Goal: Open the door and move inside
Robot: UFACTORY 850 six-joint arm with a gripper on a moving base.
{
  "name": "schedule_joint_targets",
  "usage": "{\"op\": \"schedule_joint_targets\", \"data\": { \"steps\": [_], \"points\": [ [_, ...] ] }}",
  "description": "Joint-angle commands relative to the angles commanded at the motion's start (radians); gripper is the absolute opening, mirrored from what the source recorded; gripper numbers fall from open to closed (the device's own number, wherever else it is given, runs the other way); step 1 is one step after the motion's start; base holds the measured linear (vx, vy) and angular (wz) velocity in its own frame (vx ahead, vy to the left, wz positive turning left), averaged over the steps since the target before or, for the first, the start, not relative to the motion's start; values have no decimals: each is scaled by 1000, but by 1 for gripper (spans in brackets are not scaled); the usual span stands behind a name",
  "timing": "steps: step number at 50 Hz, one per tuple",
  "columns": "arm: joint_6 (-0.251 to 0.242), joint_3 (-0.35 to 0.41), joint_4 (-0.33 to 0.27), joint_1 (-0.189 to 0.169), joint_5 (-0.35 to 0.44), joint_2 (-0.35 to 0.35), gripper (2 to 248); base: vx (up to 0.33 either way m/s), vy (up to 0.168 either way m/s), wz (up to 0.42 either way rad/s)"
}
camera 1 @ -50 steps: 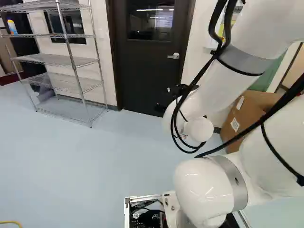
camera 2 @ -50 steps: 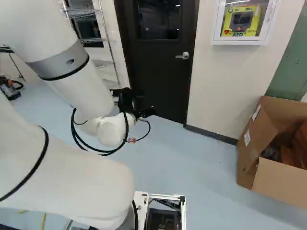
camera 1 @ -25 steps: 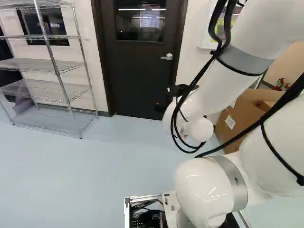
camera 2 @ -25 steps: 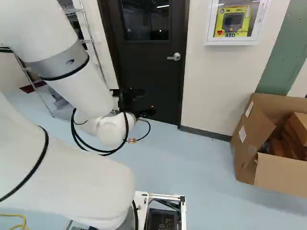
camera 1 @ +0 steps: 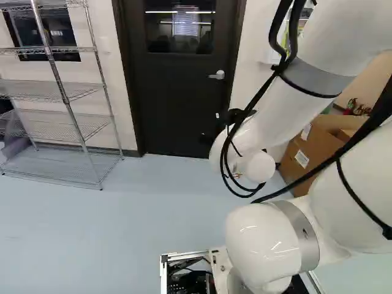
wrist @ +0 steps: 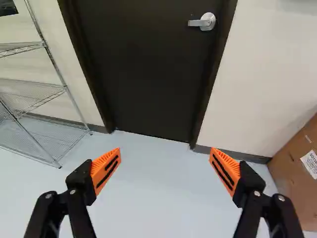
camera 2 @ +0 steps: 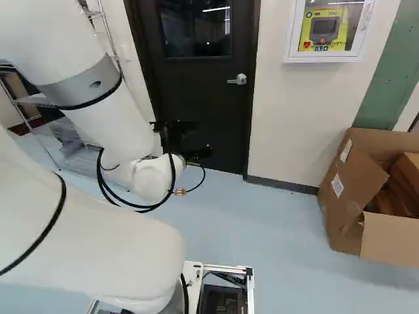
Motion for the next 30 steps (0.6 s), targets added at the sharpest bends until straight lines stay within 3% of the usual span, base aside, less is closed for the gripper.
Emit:
{"op": "schedule_joint_targets", "data": {
  "steps": [7,30],
  "points": [
    [0,0,0,0,0,0,247,155,156,-89],
    [0,0,0,0,0,0,247,160,113,-252]
  ]
}}
